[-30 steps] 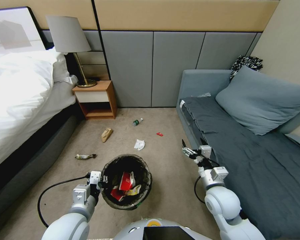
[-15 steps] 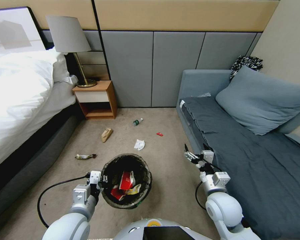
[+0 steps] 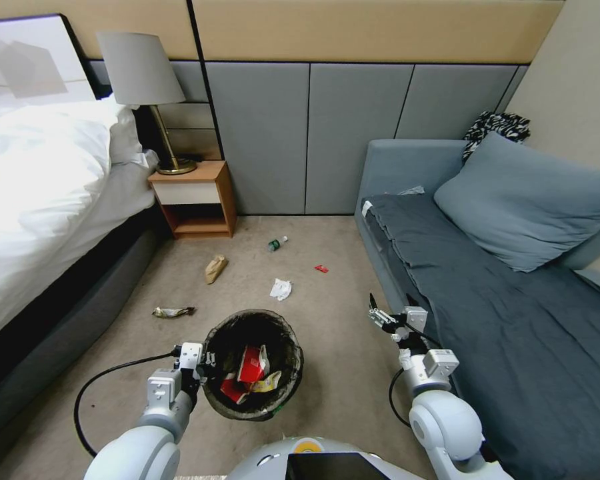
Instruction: Pick up the trash bin, then pick up the garbage from the floor and place it into the trash bin.
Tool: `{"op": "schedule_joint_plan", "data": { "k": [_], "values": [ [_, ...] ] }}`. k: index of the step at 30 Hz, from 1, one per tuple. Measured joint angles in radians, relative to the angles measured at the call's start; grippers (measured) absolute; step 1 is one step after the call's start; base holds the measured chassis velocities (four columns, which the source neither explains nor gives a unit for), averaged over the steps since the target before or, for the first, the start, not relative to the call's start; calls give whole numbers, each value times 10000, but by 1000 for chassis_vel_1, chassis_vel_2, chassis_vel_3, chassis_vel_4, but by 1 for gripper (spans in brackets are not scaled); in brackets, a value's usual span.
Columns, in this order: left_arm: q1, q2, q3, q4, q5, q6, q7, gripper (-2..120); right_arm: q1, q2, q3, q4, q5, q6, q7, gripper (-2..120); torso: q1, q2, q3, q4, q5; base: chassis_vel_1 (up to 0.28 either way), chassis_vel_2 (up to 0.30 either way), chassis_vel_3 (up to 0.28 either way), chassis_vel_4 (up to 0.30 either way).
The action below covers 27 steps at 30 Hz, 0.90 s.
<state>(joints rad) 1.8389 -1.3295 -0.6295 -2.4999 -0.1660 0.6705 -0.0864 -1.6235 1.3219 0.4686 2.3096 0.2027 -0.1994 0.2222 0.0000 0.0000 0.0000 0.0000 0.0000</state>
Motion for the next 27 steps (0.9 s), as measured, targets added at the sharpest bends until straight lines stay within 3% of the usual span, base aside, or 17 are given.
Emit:
{"op": "schedule_joint_plan", "data": {
  "k": [27],
  "values": [
    [28, -50, 6, 0, 20, -17, 0, 1, 70, -19, 1, -60, 59, 21, 69, 100, 0, 0, 0, 0, 0, 0, 0, 0, 0]
  ]
}}
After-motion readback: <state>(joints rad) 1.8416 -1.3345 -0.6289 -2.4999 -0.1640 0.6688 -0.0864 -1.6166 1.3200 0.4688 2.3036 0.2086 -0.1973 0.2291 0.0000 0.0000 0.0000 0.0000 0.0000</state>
